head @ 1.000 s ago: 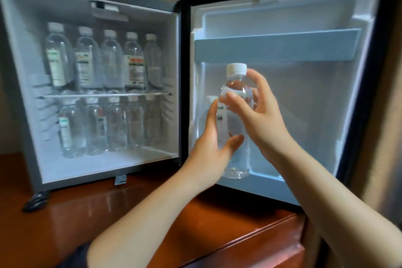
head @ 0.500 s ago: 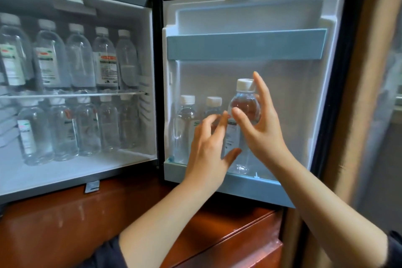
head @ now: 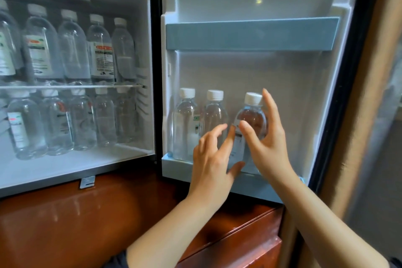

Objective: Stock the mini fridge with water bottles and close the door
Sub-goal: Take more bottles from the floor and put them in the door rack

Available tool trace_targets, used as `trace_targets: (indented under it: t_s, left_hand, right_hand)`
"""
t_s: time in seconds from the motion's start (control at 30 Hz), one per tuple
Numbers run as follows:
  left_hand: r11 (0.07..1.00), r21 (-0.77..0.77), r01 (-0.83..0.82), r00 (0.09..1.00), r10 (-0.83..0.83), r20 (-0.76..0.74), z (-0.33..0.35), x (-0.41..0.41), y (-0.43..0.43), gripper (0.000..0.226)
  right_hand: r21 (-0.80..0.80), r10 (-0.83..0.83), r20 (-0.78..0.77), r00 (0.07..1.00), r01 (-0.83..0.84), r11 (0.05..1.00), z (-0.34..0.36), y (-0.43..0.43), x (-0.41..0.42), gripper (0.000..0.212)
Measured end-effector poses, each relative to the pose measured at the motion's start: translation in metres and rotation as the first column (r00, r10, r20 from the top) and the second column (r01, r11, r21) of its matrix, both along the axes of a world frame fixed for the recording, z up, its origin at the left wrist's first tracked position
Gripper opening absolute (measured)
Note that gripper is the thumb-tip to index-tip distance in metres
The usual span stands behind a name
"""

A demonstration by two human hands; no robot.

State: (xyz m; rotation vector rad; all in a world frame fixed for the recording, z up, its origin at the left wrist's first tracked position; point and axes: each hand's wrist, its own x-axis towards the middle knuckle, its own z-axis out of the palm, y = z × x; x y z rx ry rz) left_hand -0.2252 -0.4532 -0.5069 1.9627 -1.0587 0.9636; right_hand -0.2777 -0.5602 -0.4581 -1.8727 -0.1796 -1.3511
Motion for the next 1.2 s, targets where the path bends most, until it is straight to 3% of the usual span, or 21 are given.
trace_targets:
  t_s: [0.3,0.4,0.5,0.6,0.7,0.83,1.03,1.2]
  left_hand:
    - [0.999,0.037,0.036,0.999,-0.035,-0.016,0.000,0.003,0.011,0.060]
    - [0.989,0.090,0.114,0.992,-0.109,-0.059,0.010,0.002,0.028,0.044]
    - [0.955,0.176,0.238,0.958,-0.202,-0.202,0.021,0.002,0.058,0.037]
    - [0.933,0.257,0.253,0.934,-0.166,-0.316,0.032,0.005,0.097,0.031]
    - [0.904,0.385,0.189,0.924,-0.031,-0.380,0.034,0.005,0.140,0.029]
    - [0.877,0.466,0.116,0.848,0.157,-0.507,0.028,-0.005,0.204,0.031]
    - [0.845,0.528,-0.090,0.728,0.417,-0.543,0.007,-0.032,0.313,0.031]
    - [0.819,0.511,-0.261,0.530,0.565,-0.633,-0.016,-0.070,0.402,0.029]
  right_hand:
    - [-0.011,-0.113,-0.076,0.991,0.113,0.994,-0.006,0.006,0.006,0.065]
    - [-0.021,-0.223,-0.010,0.975,0.223,0.975,-0.009,0.011,0.002,0.054]
    - [-0.091,-0.293,0.122,0.948,0.305,0.948,-0.009,0.023,-0.004,0.040]
    - [-0.171,-0.148,0.104,0.983,0.165,0.971,-0.009,0.046,-0.005,0.023]
    - [-0.186,0.023,-0.069,0.997,-0.036,0.982,-0.018,0.075,0.004,0.012]
    - [-0.228,0.164,-0.337,0.927,-0.250,0.941,-0.039,0.119,0.021,0.009]
    - [-0.296,0.336,-0.566,0.752,-0.567,0.769,-0.064,0.216,0.047,0.009]
    - [-0.289,0.470,-0.652,0.595,-0.768,0.571,-0.083,0.315,0.050,0.009]
